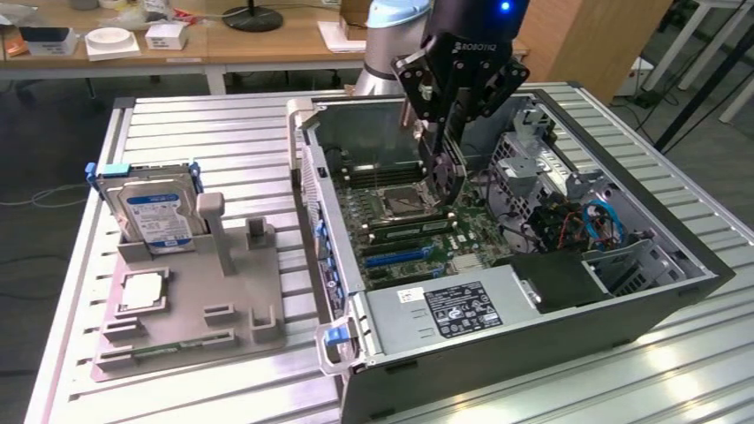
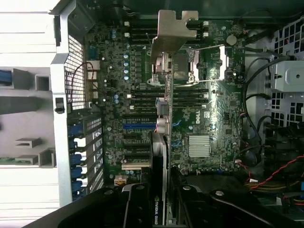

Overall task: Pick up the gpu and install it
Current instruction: 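Pick up the gpu and move the gpu toward the slot, then insert the gpu into the slot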

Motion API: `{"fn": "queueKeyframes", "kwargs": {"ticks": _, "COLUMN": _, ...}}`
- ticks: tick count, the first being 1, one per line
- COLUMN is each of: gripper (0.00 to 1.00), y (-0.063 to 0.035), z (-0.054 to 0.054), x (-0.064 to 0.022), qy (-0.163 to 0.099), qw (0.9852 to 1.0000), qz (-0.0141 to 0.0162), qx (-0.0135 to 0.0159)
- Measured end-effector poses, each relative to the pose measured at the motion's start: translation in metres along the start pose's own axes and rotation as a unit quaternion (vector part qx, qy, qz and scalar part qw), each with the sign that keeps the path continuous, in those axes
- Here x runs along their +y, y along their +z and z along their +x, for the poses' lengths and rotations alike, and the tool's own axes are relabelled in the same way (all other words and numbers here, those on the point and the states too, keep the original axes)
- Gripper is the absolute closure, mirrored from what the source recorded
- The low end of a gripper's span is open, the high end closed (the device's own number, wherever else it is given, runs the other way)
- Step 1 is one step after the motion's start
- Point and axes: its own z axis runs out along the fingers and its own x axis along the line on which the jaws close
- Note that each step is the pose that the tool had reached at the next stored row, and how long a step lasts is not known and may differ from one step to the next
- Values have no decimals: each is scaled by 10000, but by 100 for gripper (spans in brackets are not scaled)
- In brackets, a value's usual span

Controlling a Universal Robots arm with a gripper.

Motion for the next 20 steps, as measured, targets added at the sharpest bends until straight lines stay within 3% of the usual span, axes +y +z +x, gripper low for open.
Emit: {"fn": "queueKeyframes", "kwargs": {"ticks": 20, "gripper": 74, "y": 8, "z": -1, "x": 1, "qy": -84, "qw": 10000, "qz": 0, "qx": -2}}
